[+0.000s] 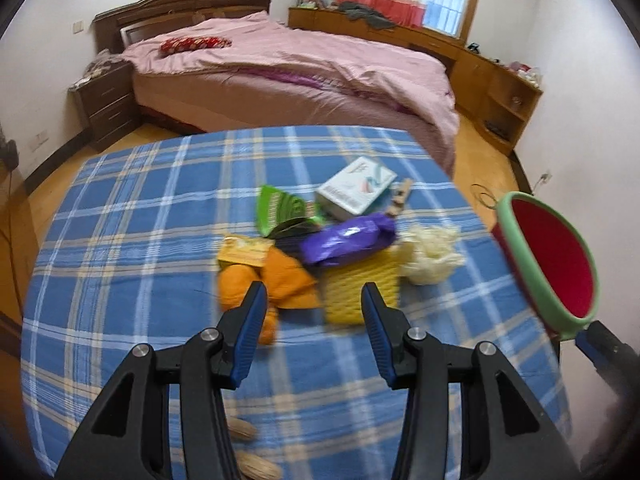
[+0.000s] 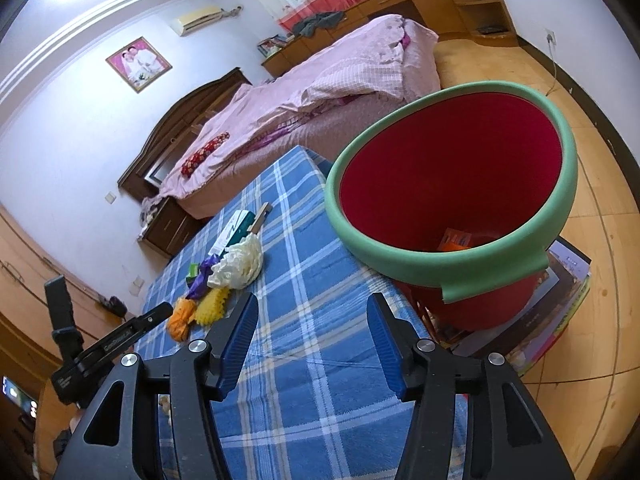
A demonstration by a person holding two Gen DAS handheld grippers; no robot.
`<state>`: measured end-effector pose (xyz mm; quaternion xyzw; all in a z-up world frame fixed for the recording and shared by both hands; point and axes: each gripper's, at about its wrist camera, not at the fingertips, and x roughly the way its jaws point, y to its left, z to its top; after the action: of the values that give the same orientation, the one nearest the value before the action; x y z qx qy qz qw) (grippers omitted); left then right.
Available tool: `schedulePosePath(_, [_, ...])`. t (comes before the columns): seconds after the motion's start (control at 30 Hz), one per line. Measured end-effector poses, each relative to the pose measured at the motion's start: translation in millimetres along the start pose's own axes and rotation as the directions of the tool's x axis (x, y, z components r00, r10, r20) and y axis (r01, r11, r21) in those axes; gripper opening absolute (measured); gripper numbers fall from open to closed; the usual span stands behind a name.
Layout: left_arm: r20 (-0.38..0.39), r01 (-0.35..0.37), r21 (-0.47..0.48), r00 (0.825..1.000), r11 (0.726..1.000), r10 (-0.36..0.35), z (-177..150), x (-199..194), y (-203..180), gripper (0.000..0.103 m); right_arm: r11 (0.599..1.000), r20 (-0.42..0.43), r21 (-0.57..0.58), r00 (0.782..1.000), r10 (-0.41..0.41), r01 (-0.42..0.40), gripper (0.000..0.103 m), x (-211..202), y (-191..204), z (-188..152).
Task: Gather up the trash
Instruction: 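Move both tools back to the table toward the orange bag and white glove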
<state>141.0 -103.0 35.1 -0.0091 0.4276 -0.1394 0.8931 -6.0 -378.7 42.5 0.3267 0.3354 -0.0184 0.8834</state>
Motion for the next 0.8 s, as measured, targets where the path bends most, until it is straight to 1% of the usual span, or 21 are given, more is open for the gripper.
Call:
schedulePosePath(0.27, [-0.052,-0.047,-0.037,0.998,0.998,0.045,0.2,28.8,24.5,0.049,1.0,-0.013,-0.01,1.0,-0.012,0.012,0.058,7.0,4.1,-1.5])
schedulePosePath(0.43, [-0.051,-0.055,-0.044,0.997,0.997,0.053,-3.2,35.6,32.0,0.049,0.999,-0.022,-0.024,0.999,-0.024,0.023,0.058,12.2,8.1,-2.5])
schedulePosePath(0.6, [-0.051,-0.032,-0.072,0.998,0.997,0.028,-4.8,39.3,40.6,0.049,0.998,-0.033,-0.059,0.999,-0.03,0.028,0.058,19.5,20.3,-2.2])
schedulePosePath(0.8, [-0.059,0.036,-0.12,0.997,0.992,-0.043,-6.1,41.3,56.0,0.048,0.993,-0.047,-0.113,0.998,-0.044,0.038,0.058,35.0,40.5,0.3])
